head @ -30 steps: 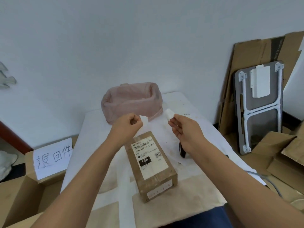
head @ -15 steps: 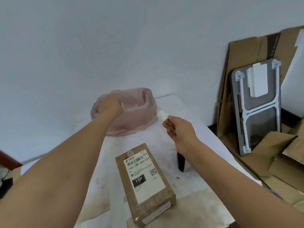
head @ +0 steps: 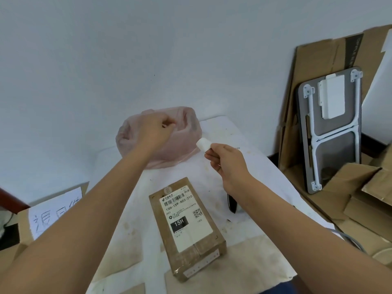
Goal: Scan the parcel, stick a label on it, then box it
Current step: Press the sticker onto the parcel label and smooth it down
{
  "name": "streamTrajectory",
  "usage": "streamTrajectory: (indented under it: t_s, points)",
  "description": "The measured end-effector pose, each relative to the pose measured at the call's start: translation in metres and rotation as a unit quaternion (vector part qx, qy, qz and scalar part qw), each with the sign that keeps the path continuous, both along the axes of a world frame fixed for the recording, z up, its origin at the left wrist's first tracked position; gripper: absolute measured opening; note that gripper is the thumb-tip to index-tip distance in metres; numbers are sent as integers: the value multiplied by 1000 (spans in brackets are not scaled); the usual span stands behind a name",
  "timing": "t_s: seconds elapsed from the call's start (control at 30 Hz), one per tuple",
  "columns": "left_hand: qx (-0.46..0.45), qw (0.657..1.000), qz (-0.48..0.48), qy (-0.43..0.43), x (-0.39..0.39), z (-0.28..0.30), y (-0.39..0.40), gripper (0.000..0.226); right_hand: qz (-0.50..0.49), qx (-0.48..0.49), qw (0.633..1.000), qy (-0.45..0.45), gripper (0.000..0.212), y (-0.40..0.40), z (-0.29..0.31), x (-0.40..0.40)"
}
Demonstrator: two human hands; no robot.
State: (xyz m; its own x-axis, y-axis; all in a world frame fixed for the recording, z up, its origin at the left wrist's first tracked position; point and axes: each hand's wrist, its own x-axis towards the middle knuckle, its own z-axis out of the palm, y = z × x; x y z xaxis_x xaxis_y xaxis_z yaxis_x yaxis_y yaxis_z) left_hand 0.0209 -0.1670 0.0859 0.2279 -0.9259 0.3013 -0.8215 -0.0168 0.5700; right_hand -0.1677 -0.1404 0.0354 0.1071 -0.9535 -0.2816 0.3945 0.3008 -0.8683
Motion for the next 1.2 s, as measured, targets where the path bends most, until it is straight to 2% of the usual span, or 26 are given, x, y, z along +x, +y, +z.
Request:
streamTrajectory:
  t_s: [0.13, 0.23, 0.33, 0.47, 0.63, 0.73, 0.87, 1.2]
  points:
    - [28, 972, -54, 228, -21, -1, 57, 12, 0, -76, 993, 89, 11, 15, -3, 2]
    - [27, 950, -38, 308, -30, -8, 96, 10, -4, -148, 973, 174, 13, 30, -5, 4]
    - [59, 943, -2, 326, -37, -19, 120, 17, -4, -222, 942, 253, 11, 44, -8, 6]
    - [75, 924, 38, 373, -43, -34, 143, 23, 8, -313, 898, 308, 9, 65, -10, 7]
    - [85, 904, 61, 416, -46, -46, 165, 35, 2, -448, 785, 428, 7, 83, -22, 2]
    - [81, 900, 68, 422, -49, -49, 175, 39, 1, -487, 741, 462, 10, 94, -26, -2]
    - [80, 892, 64, 440, -51, -52, 185, 32, -9, -526, 710, 469, 13, 105, -30, -3]
    - [78, 895, 64, 435, -52, -56, 193, 32, 2, -556, 680, 478, 13, 119, -40, -2]
